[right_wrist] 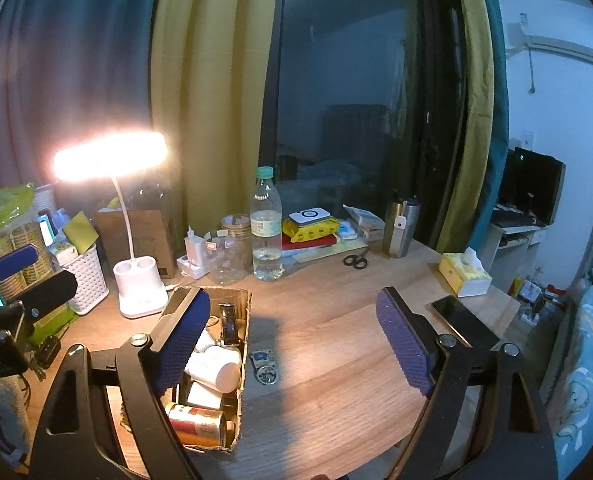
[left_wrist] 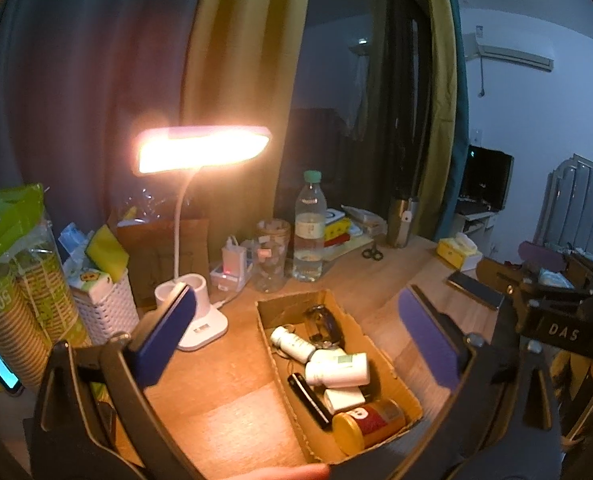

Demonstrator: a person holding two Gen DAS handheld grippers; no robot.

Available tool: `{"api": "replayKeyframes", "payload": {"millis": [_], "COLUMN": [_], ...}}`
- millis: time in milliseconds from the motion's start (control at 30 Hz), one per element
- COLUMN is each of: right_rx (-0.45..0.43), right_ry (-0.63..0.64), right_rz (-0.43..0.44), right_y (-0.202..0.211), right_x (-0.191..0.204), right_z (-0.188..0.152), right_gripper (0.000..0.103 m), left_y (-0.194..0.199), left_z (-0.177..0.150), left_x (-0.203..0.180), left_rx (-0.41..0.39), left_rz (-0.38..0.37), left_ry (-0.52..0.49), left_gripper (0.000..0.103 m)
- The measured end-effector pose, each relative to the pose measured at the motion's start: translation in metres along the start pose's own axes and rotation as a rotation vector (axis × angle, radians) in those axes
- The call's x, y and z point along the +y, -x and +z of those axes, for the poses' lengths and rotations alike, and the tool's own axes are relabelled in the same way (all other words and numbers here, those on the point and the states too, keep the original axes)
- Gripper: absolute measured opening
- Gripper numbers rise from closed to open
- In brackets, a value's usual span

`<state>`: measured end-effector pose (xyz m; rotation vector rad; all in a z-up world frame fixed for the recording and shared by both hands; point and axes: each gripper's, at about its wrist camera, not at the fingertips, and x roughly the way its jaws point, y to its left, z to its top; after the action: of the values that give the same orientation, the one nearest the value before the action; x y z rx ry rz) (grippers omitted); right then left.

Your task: Organize rigid objects

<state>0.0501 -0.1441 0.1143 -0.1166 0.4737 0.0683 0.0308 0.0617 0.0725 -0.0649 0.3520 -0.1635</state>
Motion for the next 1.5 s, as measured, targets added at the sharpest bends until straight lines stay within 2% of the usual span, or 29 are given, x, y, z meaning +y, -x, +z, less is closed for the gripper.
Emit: {"api": "replayKeyframes", "payload": {"millis": [1500], "right_rx": [-0.006], "right_ry": [0.002], "right_rz": [-0.026], "right_y": [-0.0006], "right_x": [-0.0003], "right_z": [-0.0017], "right_gripper": [0.087], "left_y": [0.0013], "left_z": [0.0029], "left_x": [0.0019], "left_rx": [-0.012], "left_rz": [0.009], "left_ry": [-0.003], "left_gripper": [0.102]}}
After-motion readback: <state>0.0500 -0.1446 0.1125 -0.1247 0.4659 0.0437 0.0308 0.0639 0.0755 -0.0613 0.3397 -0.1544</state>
